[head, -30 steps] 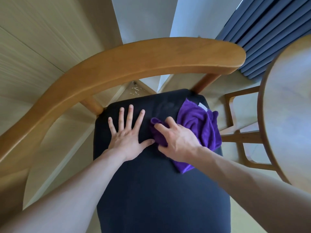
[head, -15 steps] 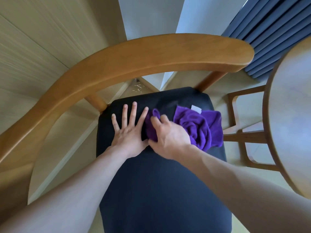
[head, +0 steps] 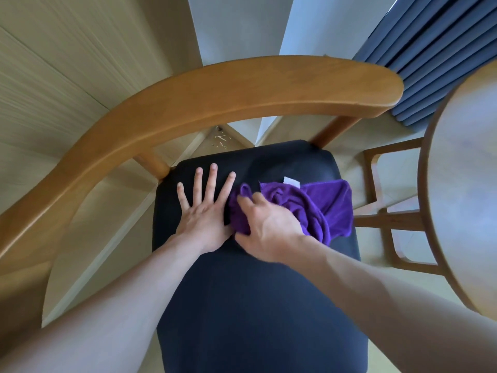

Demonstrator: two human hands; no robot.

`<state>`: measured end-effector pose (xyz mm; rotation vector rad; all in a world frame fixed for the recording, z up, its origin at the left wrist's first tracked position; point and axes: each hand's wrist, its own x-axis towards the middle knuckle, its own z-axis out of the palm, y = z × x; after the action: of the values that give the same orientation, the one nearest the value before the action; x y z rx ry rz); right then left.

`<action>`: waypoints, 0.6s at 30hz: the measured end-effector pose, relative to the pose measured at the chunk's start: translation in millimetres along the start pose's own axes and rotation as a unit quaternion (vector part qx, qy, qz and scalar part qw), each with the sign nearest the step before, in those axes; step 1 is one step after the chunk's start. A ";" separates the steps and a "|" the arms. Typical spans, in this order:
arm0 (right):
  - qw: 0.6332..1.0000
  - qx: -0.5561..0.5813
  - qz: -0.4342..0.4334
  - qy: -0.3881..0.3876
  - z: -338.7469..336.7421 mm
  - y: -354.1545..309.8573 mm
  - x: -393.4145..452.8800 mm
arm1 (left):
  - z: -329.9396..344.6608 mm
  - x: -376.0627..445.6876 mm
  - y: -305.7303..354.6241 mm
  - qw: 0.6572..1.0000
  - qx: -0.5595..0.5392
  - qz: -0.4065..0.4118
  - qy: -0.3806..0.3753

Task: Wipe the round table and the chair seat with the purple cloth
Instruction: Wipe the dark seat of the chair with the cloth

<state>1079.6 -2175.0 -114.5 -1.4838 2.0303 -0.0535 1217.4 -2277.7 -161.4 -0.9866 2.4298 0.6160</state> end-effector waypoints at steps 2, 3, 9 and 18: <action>1.000 0.006 -0.020 -0.007 -6.1 11.3 -7.5 | -0.3 0.1 -0.1 1.000 -0.001 0.000 -0.001; 0.999 0.031 -0.003 0.029 -11.2 19.8 -7.7 | 0.0 -0.1 -0.1 1.000 0.000 -0.002 0.003; 0.891 0.221 0.346 0.193 -32.3 55.2 20.7 | 5.8 0.5 -0.3 0.999 0.024 -0.013 0.018; 0.990 0.106 0.033 -0.084 -19.1 -2.9 -17.6 | -4.8 -2.2 2.1 1.000 0.007 -0.009 -0.017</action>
<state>1075.8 -2166.6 -90.0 -1.2475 1.8734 -0.1099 1216.2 -2277.8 -155.9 -0.9836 2.3904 0.6040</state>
